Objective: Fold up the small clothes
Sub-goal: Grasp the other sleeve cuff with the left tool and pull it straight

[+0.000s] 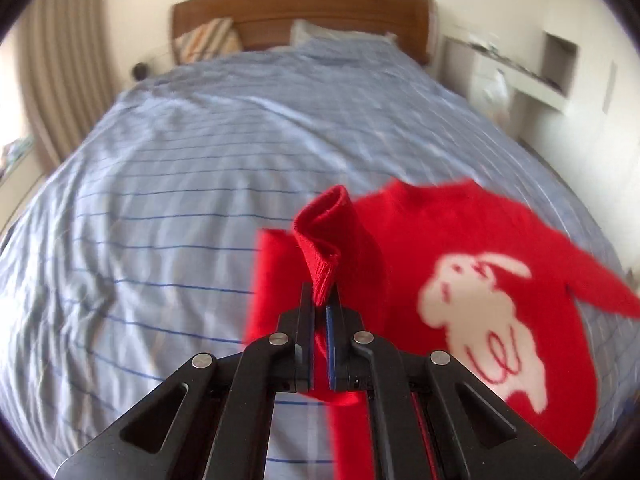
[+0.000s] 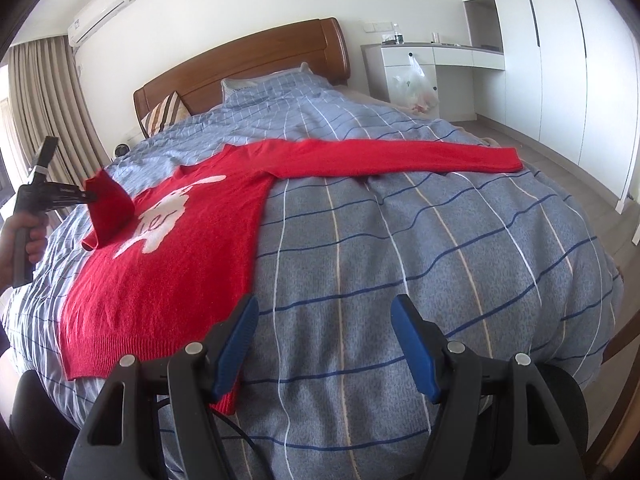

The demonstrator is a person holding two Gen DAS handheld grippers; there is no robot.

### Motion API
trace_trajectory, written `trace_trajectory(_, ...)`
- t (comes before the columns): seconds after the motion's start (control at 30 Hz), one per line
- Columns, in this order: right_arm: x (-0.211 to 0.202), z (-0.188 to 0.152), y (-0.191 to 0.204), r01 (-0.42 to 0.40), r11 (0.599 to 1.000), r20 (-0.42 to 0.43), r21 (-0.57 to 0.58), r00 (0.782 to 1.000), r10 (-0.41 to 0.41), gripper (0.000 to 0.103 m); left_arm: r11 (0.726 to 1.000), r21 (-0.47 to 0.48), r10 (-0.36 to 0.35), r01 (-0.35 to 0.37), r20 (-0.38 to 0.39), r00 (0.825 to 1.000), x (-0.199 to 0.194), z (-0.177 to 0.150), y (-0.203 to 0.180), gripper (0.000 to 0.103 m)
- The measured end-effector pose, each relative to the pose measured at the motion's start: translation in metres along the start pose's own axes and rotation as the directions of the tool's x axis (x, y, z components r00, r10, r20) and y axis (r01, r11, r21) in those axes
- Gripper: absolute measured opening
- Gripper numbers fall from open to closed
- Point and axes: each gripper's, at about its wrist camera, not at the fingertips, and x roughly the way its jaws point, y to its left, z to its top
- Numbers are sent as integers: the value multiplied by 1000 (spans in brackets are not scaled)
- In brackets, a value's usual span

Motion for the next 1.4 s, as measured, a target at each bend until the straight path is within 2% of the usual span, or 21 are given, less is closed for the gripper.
trace_trajectory(0.03,0,0,0,-2,1000,1,3,1000,2,68,995,-62,74,-73,8,997,-2,2,29,3)
trace_trajectory(0.1,1,0,-1,-6,1000,1,9,1000,6,68,960,-168,224,-223,-13,975,-2,-2,81,3)
trace_trajectory(0.17,2,-1,0,-8,1000,-4,8,1000,8,68,902,-246,349,-354,-66,935,1,-16,126,3)
trace_trajectory(0.23,2,-2,1,-10,1000,-4,5,1000,10,68,848,-294,425,-440,-117,898,3,-34,157,3)
trace_trajectory(0.3,2,-2,1,-7,1000,-3,2,1000,7,68,809,-330,462,-486,-154,873,6,-49,177,3)
trace_trajectory(0.47,6,-3,5,-4,1000,-21,-11,1000,3,68,760,-413,455,-501,-212,865,15,-74,203,3)
trace_trajectory(0.63,8,-4,8,7,1000,-27,-25,1000,-7,68,748,-404,451,-526,-272,850,34,-89,207,3)
trace_trajectory(0.73,8,-5,8,12,999,-28,-32,1000,-13,68,735,-423,436,-530,-304,847,42,-101,212,2)
trace_trajectory(0.8,9,-6,9,15,999,-30,-33,999,-16,68,733,-427,435,-529,-304,848,44,-108,215,2)
trace_trajectory(0.93,11,-6,8,19,999,-39,-31,999,-20,68,749,-378,454,-544,-306,837,50,-111,211,3)
trace_trajectory(1.1,14,-7,10,24,999,-44,-37,999,-25,68,760,-369,446,-535,-302,843,56,-113,216,3)
trace_trajectory(1.3,17,-8,16,19,998,-50,-56,999,-21,68,775,-306,490,-553,-262,832,56,-117,206,4)
trace_trajectory(1.4,17,-8,17,16,998,-50,-57,999,-19,68,769,-330,496,-548,-233,836,47,-119,206,16)
